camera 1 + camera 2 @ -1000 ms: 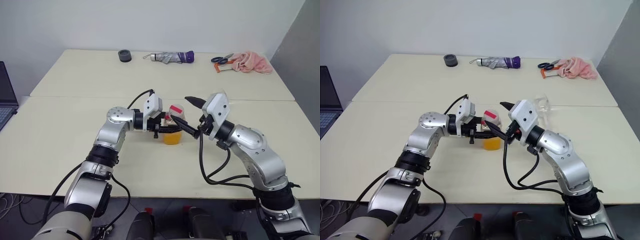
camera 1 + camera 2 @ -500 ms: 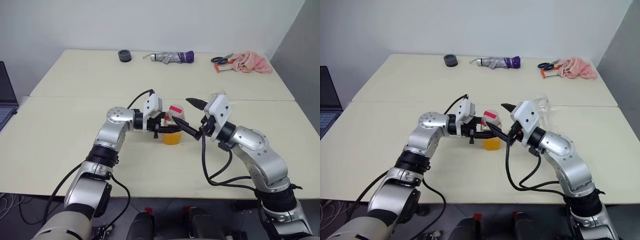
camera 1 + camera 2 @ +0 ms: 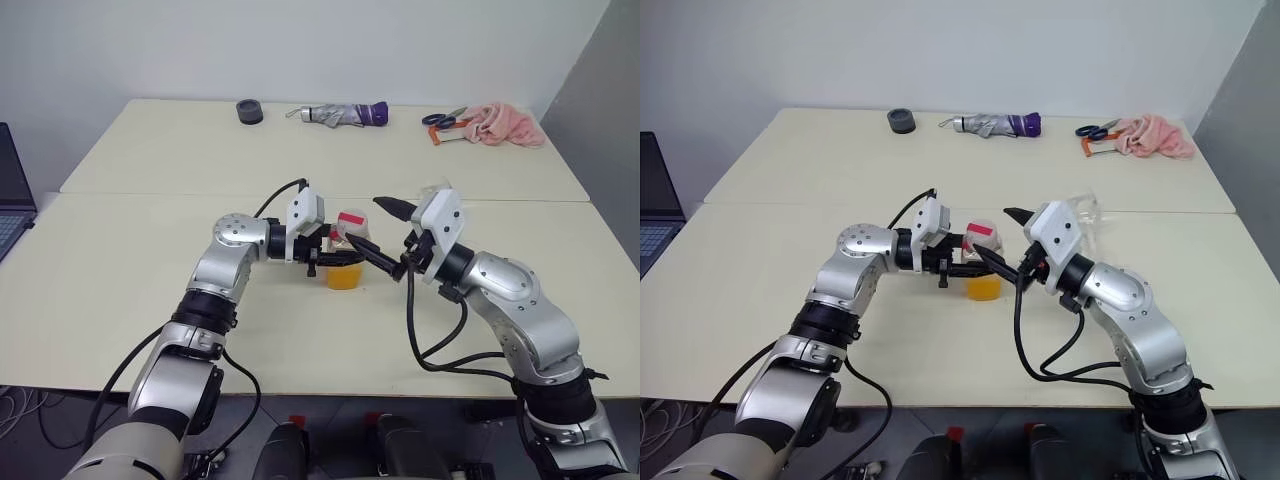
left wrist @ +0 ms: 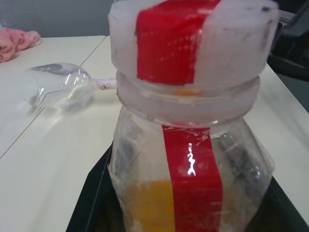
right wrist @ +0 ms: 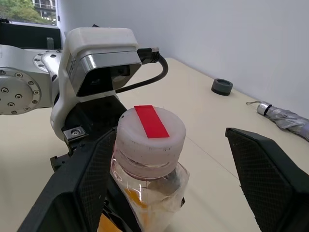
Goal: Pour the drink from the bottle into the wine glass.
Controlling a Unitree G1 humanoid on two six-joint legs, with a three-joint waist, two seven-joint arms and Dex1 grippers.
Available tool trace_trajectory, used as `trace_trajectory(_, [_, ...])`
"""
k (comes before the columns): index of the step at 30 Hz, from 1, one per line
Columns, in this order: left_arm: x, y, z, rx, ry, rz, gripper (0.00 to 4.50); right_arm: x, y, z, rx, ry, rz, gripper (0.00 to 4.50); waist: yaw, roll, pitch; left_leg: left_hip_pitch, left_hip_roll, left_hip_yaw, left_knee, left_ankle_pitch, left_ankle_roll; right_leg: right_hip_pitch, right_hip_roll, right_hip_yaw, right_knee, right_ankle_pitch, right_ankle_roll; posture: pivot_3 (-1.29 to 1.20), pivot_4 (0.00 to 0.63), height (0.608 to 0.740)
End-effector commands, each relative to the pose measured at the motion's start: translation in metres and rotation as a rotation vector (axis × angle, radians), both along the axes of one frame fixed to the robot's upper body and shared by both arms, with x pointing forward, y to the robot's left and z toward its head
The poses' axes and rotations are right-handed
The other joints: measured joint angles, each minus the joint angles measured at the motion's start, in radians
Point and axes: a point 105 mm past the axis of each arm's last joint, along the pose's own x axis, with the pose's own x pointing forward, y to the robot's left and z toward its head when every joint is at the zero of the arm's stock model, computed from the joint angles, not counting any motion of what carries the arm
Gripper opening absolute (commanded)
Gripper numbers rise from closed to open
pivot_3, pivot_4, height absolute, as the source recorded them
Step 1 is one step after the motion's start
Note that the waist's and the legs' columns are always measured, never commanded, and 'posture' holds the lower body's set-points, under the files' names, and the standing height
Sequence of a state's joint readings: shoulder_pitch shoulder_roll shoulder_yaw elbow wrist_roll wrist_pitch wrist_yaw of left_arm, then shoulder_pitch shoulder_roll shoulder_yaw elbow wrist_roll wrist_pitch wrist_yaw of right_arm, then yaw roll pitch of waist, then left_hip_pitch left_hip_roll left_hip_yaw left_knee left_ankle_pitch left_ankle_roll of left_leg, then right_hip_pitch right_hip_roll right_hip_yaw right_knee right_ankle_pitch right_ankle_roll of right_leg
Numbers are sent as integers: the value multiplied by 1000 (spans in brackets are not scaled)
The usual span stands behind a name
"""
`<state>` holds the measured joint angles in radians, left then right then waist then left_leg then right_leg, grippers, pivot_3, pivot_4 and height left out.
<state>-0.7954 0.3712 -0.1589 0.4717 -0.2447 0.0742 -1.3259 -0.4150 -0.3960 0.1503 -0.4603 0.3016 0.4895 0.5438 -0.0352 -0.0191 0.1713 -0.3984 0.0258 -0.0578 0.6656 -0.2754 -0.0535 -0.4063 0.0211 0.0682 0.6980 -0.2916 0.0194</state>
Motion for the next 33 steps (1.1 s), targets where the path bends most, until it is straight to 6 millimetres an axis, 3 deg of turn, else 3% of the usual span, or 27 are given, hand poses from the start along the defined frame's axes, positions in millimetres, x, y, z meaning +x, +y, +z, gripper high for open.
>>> trace_trajectory(1, [-1, 1, 15, -7, -64, -21, 1787, -5, -6, 14, 17, -52, -3, 3861, 0, 0, 0, 0, 0, 0, 0, 0, 0, 0, 0, 0, 0, 0, 0, 0, 150, 740])
trace_trajectory(23, [-1, 3, 14, -2, -68, -17, 1786, -12, -3, 13, 17, -35, 52, 3861, 0, 0, 0, 0, 0, 0, 0, 0, 0, 0, 0, 0, 0, 0, 0, 0, 150, 740])
trace_trajectory(33, [0, 4, 15, -3, -71, -11, 1786, -19, -14, 13, -1, 24, 107, 3861, 1, 0, 0, 0, 0, 0, 0, 0, 0, 0, 0, 0, 0, 0, 0, 0, 150, 740])
